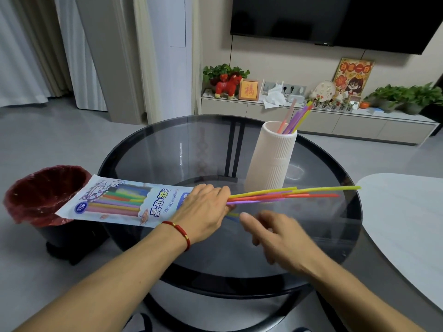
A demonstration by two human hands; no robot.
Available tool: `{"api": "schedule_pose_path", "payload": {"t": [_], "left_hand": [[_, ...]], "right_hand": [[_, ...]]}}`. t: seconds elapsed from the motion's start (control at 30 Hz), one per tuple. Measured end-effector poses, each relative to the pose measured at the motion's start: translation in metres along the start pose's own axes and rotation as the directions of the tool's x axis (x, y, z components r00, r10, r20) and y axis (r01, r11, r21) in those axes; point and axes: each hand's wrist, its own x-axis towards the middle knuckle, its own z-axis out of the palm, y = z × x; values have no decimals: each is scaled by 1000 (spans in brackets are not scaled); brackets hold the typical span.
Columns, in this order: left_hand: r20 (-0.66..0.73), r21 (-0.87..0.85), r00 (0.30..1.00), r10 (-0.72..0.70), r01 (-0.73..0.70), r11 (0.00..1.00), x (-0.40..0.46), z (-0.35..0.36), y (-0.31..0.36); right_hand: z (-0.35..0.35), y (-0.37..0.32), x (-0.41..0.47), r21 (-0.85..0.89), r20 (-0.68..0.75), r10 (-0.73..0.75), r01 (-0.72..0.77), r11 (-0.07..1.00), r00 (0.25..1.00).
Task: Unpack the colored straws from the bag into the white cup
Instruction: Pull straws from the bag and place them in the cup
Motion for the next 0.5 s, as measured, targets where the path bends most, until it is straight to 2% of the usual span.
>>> {"api": "schedule_pose_path", "payload": {"t": [0.03, 0.07, 0.1, 0.13, 0.17, 0.27, 0.4, 0.5], "left_hand": [[-8, -8, 1000, 23, -23, 1000, 0, 0, 3], [-5, -10, 999, 51, -51, 999, 0, 1, 6], [2, -11, 997, 78, -78, 997, 0, 3, 9], [8, -14, 996, 94, -94, 996, -1, 4, 11], [10, -20, 996, 93, -93, 995, -1, 6, 13], [39, -69, 999, 29, -27, 997, 0, 10, 13], [102, -92, 995, -15, 24, 995, -4, 16, 5], [121, -119, 993, -7, 21, 993, -5, 16, 0]], "right_hand": [[10, 6, 7, 216, 32, 112, -117, 969, 993], [19, 9, 14, 452, 52, 180, -184, 873, 982], [26, 11, 22, 628, 43, 211, -191, 755, 977], [32, 13, 29, 720, 0, 234, -162, 674, 972], [37, 15, 36, 759, -56, 258, -127, 639, 964], [40, 15, 49, 734, -215, 328, -69, 676, 920], [20, 19, 58, 711, -281, 362, -61, 701, 889], [-10, 24, 58, 649, -399, 336, 4, 761, 853]]}}
